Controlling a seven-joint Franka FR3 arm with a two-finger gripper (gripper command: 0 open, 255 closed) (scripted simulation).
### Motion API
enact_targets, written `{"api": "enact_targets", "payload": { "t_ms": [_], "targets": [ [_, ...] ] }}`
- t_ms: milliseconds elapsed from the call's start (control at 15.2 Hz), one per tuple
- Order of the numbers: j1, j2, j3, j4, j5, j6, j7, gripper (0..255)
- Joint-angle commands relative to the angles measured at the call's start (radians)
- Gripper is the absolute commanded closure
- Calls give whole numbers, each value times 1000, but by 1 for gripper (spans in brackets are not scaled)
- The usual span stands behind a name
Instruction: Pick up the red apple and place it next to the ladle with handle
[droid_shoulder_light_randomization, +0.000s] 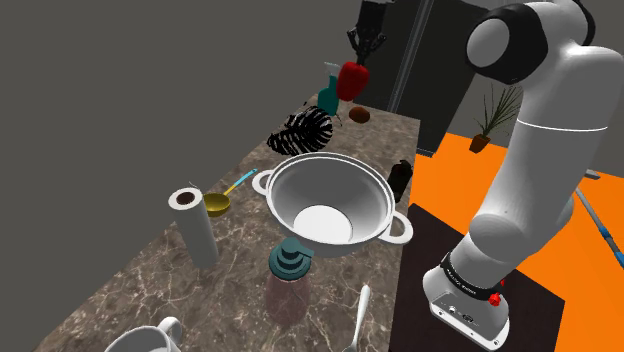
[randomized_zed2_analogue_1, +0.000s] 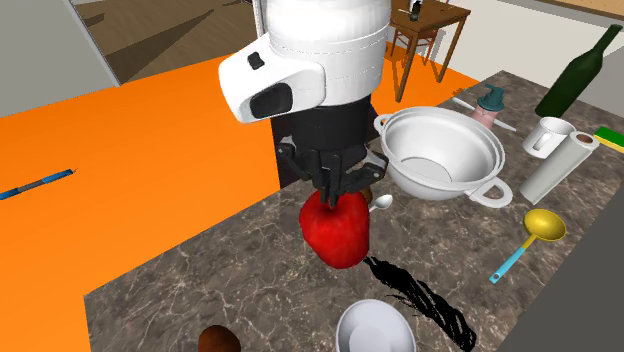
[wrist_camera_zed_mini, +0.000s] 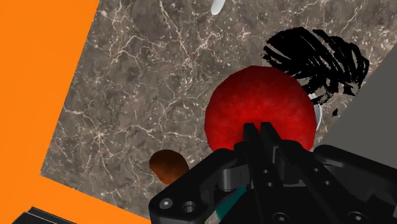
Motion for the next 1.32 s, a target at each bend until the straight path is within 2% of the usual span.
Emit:
{"api": "enact_targets", "payload": {
  "t_ms": [0,660,1254],
  "targets": [
    [25,-20,11,-23,-5,5,33,255],
    [172,-33,91,-40,-23,26,255,255],
    [301,60,157,96,-35,-4,450,255]
  ]
}}
